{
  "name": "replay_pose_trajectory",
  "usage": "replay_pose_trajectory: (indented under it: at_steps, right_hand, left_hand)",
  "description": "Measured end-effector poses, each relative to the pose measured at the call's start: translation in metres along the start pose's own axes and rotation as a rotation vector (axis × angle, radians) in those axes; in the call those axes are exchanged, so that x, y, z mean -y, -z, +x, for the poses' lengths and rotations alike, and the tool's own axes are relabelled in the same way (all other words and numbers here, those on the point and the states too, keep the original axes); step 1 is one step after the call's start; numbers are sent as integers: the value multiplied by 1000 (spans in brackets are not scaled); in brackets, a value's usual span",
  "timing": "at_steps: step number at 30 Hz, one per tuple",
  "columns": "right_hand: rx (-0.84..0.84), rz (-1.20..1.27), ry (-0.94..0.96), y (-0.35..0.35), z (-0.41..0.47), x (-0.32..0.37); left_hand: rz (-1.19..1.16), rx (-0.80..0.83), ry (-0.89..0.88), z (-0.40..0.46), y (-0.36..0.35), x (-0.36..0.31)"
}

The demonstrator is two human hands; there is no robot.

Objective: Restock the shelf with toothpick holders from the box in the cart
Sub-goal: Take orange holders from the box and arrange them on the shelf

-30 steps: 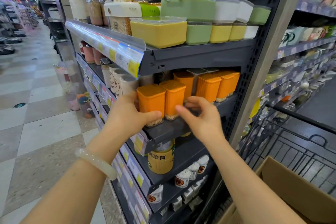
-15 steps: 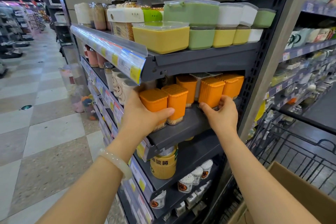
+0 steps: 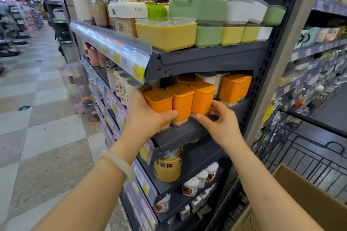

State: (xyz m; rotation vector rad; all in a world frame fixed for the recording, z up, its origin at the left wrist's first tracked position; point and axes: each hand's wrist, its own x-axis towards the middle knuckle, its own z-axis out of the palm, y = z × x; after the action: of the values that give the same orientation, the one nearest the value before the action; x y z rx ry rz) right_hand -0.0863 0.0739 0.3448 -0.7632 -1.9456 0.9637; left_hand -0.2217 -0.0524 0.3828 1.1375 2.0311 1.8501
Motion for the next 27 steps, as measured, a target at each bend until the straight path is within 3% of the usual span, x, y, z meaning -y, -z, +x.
replay_pose_trajectory:
  at_steps: [16, 27]
  right_hand:
    - [-16, 36, 39, 7, -2, -3]
    - [-54, -16, 10, 4, 4, -3]
  left_hand:
    - [3, 75, 15, -4, 2, -1]
    - [5, 39, 11, -3, 7, 3]
